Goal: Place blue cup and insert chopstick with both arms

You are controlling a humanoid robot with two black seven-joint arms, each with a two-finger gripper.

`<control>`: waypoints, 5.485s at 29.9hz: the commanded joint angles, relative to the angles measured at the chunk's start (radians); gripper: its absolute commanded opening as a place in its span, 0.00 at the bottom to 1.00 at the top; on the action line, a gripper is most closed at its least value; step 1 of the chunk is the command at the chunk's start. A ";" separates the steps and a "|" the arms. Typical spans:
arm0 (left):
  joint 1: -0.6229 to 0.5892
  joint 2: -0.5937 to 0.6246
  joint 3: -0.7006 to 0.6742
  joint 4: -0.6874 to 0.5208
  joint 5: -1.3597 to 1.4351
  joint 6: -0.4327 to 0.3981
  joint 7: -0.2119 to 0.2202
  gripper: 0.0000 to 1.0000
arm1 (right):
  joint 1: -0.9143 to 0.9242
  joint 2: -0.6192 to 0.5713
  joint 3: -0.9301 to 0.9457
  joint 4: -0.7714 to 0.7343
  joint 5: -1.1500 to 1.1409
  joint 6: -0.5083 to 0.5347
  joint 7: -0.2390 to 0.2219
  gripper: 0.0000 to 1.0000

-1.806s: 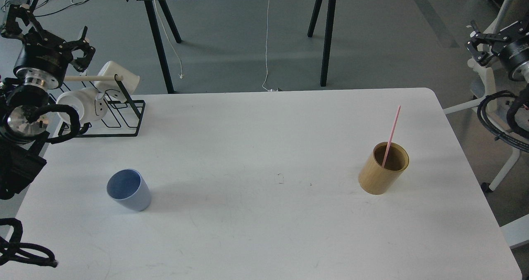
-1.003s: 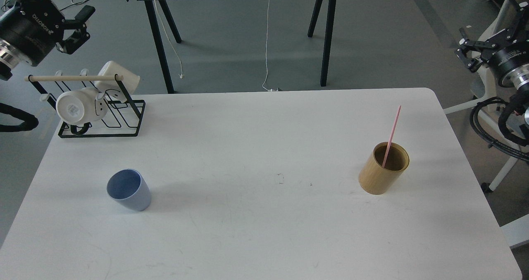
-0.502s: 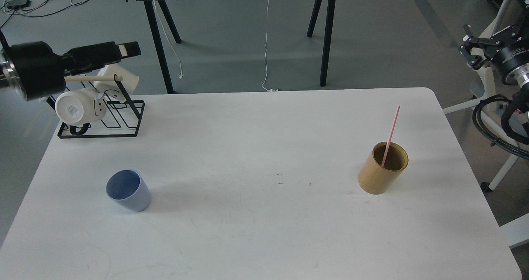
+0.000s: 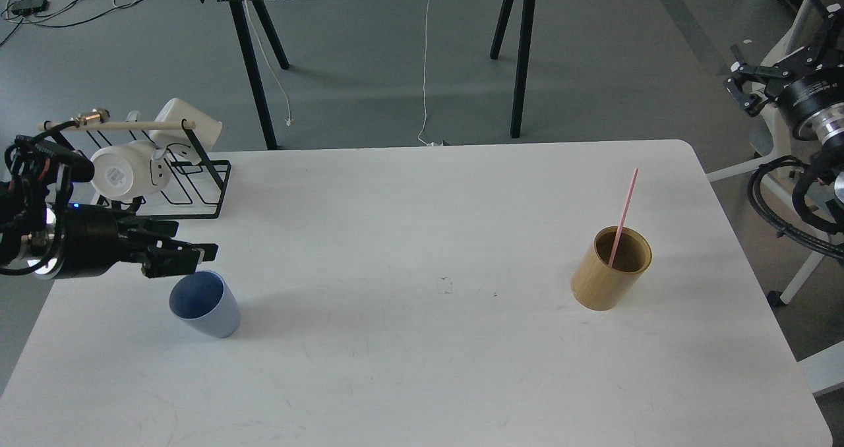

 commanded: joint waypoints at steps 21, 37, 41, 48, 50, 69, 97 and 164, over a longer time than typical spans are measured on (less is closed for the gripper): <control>0.022 -0.103 0.049 0.156 0.103 0.060 -0.006 0.44 | 0.007 0.002 0.065 -0.001 0.003 0.000 0.000 0.99; 0.033 -0.174 0.049 0.225 0.105 0.057 -0.008 0.21 | -0.002 0.001 0.063 -0.002 0.003 0.000 0.000 0.99; 0.023 -0.174 0.049 0.225 0.105 0.038 -0.009 0.06 | -0.005 0.002 0.063 -0.004 0.003 0.000 0.000 0.99; -0.059 -0.178 0.000 0.196 0.087 -0.043 -0.073 0.05 | 0.001 0.002 0.083 -0.002 0.003 0.000 0.000 0.99; -0.102 -0.189 -0.014 0.171 0.084 -0.062 -0.089 0.05 | 0.010 0.001 0.080 -0.012 0.002 0.000 0.000 0.99; -0.309 -0.869 0.041 0.263 0.116 -0.062 0.111 0.05 | 0.145 -0.025 -0.008 -0.002 -0.012 0.000 -0.011 0.99; -0.263 -0.904 0.150 0.354 0.122 -0.062 0.100 0.12 | 0.130 -0.044 -0.008 0.027 -0.011 0.000 -0.006 0.99; -0.155 -0.790 -0.649 1.116 -1.875 -0.062 0.052 1.00 | -0.338 -0.328 -0.408 0.763 -1.620 -0.610 0.129 0.83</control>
